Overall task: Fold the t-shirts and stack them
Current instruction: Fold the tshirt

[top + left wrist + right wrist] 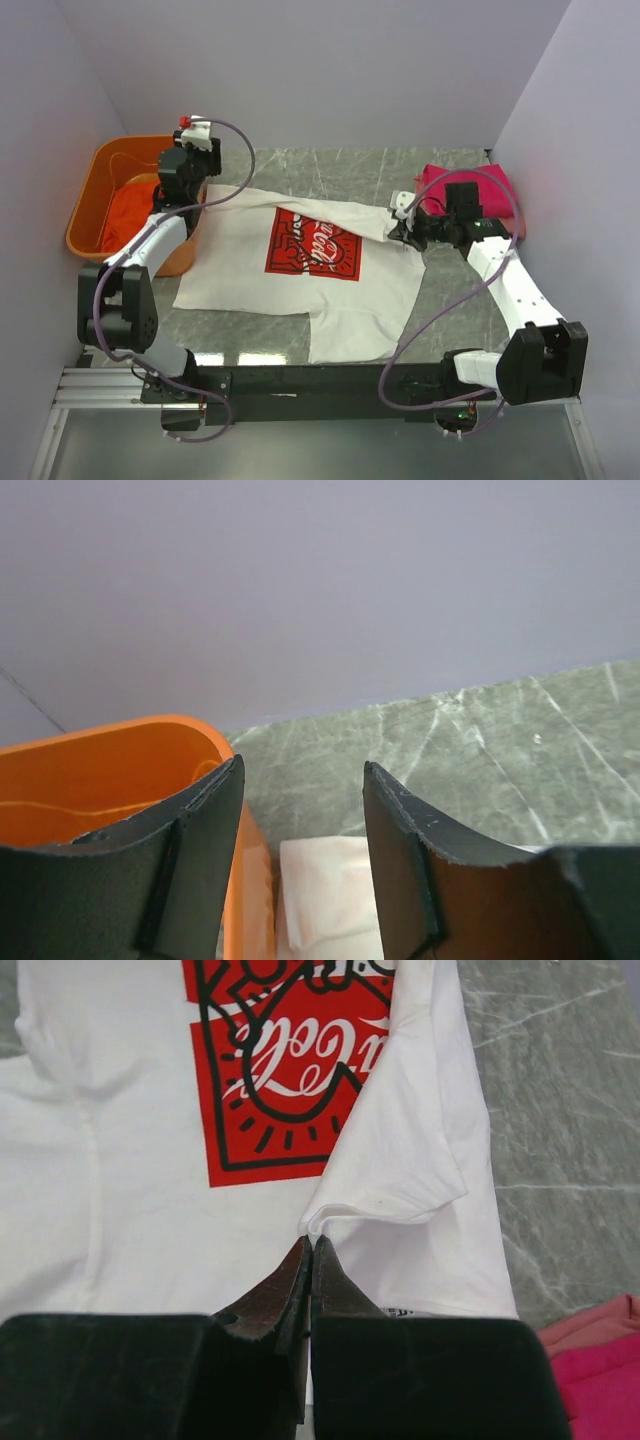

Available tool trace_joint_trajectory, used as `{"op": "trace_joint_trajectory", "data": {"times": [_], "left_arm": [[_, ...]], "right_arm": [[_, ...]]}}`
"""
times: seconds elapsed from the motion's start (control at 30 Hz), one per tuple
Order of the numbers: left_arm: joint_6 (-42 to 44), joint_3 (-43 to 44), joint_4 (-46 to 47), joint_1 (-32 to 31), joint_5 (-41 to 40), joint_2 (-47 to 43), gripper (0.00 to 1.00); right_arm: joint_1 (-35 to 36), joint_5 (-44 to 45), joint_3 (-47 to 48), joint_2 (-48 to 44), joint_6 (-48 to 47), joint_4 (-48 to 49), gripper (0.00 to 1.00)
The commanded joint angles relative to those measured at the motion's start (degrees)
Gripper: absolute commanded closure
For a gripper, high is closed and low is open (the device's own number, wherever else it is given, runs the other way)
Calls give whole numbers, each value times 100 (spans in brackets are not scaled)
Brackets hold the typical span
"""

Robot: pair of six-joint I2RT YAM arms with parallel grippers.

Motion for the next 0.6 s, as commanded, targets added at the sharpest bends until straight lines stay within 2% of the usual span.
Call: {"op": "trace_joint_trajectory", "data": {"times": [0.0, 0.27, 0.53, 0.57], "left_arm": [[-359, 225, -510, 7, 289, -437, 44], [-658, -162, -1178, 7, 579, -1236, 44], [-755, -733, -1469, 7, 781, -2071, 43], [-964, -794, -1538, 7, 799, -2133, 43]], "right_arm": [[162, -34, -181, -264, -804, -486, 100], [646, 757, -779, -308, -744, 32, 100], [751, 1047, -674, 0, -357, 366, 100], [751, 1056, -674, 8, -348, 384, 100]]}}
